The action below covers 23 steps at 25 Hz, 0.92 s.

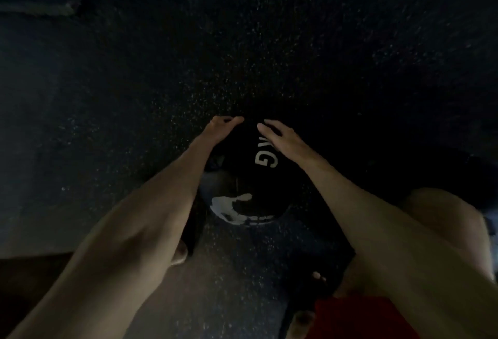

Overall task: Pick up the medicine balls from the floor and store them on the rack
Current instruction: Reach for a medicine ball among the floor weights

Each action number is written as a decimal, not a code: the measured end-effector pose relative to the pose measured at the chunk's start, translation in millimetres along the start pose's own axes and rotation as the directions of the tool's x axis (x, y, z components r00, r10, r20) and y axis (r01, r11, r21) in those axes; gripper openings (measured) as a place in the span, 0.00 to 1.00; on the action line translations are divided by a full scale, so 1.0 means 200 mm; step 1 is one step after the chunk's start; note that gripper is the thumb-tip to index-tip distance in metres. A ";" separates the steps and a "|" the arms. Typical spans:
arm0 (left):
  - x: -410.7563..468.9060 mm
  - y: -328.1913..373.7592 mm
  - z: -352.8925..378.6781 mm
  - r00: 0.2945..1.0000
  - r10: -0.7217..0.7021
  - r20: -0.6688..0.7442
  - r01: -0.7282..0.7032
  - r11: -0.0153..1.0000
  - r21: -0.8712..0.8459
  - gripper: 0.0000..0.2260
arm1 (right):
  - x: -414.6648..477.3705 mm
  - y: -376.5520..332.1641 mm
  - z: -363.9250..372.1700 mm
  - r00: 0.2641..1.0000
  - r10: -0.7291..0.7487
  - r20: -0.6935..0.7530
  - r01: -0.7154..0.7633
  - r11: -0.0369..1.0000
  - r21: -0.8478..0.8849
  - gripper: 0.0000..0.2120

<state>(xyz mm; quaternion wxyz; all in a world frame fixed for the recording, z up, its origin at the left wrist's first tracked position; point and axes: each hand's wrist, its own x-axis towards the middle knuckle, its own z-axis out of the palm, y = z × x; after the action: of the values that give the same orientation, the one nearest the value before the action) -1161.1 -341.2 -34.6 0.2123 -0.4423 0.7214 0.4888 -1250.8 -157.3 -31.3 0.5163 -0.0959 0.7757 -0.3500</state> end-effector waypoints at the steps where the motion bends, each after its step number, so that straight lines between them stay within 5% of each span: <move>1: 0.04 0.03 -0.05 0.999 0.037 0.008 -0.037 0.999 0.016 0.20 | 0.06 -0.06 0.01 0.999 -0.001 -0.033 0.001 1.000 0.008 0.36; 4: 0.05 0.11 -0.16 0.985 0.149 0.087 -0.155 0.985 0.078 0.21 | 0.27 -0.25 0.02 0.995 0.043 -0.086 -0.045 0.999 -0.027 0.29; 9: -0.04 0.09 -0.24 0.936 0.184 0.300 -0.268 0.924 0.271 0.45 | 0.62 -0.45 -0.03 0.967 0.120 -0.225 -0.145 0.984 -0.102 0.25; 16: 0.33 0.23 -0.57 0.941 0.244 0.235 -0.229 0.969 -0.090 0.28 | 0.49 -0.72 0.02 0.966 -0.026 -0.256 -0.025 0.981 -0.194 0.23; 20: 0.54 0.32 -0.75 0.980 0.141 0.138 -0.131 0.988 -0.077 0.24 | 0.30 -0.76 0.19 0.922 -0.159 -0.354 -0.037 0.872 -0.489 0.31; 23: 0.64 0.36 -0.84 0.986 0.083 0.141 -0.082 0.997 -0.017 0.23 | 0.38 -0.85 0.23 0.905 -0.197 -0.378 -0.046 0.836 -0.547 0.31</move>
<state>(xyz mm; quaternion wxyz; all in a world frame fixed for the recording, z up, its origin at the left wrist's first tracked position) -1267.4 -537.0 -20.2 0.2401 -0.3774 0.7193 0.5315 -1282.0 -341.7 11.3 0.2743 -0.1923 0.9305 -0.1482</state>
